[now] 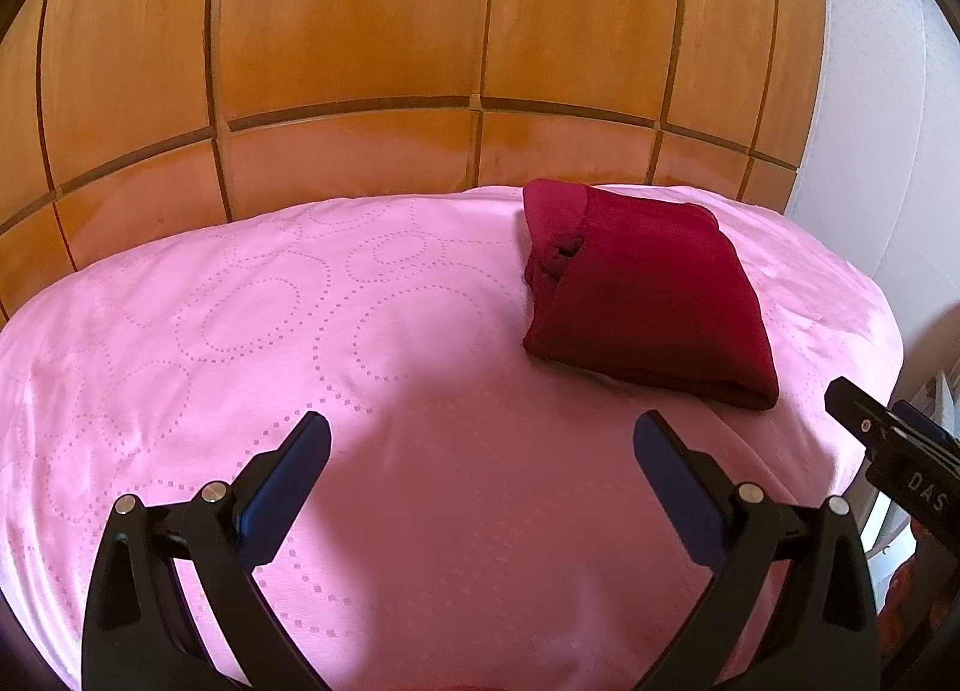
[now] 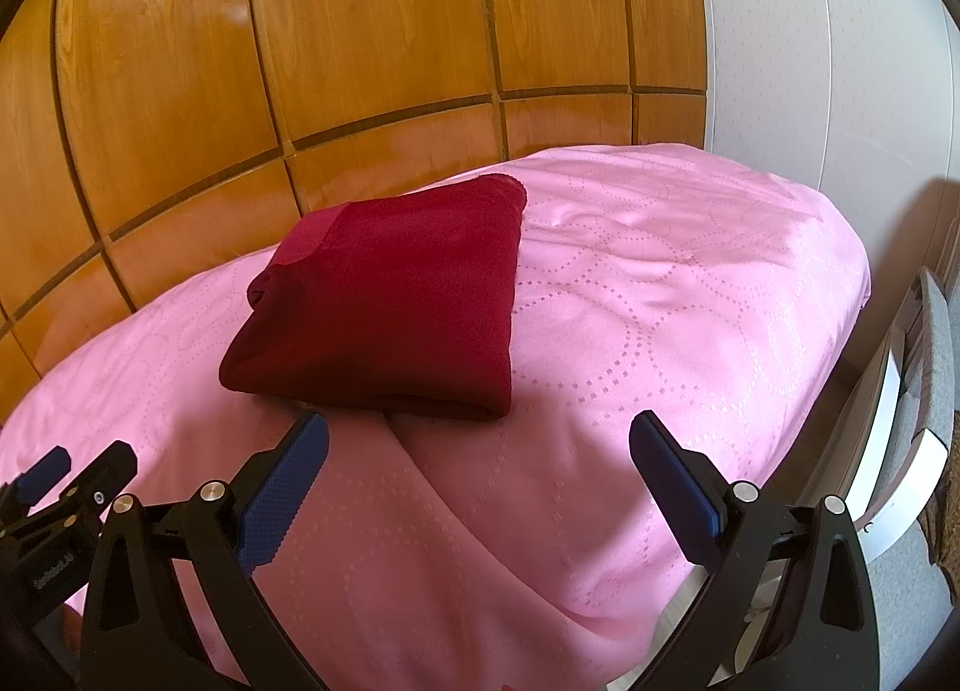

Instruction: Fold small clothes

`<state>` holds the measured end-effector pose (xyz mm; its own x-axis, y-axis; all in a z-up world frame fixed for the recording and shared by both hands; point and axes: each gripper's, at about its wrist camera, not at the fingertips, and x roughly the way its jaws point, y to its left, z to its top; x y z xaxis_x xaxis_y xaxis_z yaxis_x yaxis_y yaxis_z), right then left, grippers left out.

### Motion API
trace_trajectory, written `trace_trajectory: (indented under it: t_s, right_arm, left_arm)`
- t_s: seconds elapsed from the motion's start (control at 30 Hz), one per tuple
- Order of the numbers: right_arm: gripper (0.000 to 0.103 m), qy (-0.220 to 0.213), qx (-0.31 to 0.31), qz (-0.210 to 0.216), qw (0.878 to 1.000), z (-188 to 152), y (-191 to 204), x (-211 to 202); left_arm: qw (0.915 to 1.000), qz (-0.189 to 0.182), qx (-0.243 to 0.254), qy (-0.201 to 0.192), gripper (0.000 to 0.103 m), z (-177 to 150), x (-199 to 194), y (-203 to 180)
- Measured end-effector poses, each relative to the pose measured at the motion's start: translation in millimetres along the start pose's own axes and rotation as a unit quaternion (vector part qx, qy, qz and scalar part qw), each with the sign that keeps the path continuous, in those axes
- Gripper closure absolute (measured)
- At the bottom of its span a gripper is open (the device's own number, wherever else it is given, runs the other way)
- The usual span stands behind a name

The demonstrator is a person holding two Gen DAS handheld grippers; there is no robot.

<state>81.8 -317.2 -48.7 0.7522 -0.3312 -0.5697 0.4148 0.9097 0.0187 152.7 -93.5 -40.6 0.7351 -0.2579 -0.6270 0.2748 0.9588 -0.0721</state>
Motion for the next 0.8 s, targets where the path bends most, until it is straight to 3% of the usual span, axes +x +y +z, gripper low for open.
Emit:
trace_trajectory:
  t_s: [0.8]
  right_arm:
    - [0.004, 0.004, 0.004, 0.0, 1.0, -3.1, 1.3, 0.2]
  left_arm:
    - [0.9997, -0.021, 0.002, 0.013, 0.002, -2.8, 2.4, -4.2]
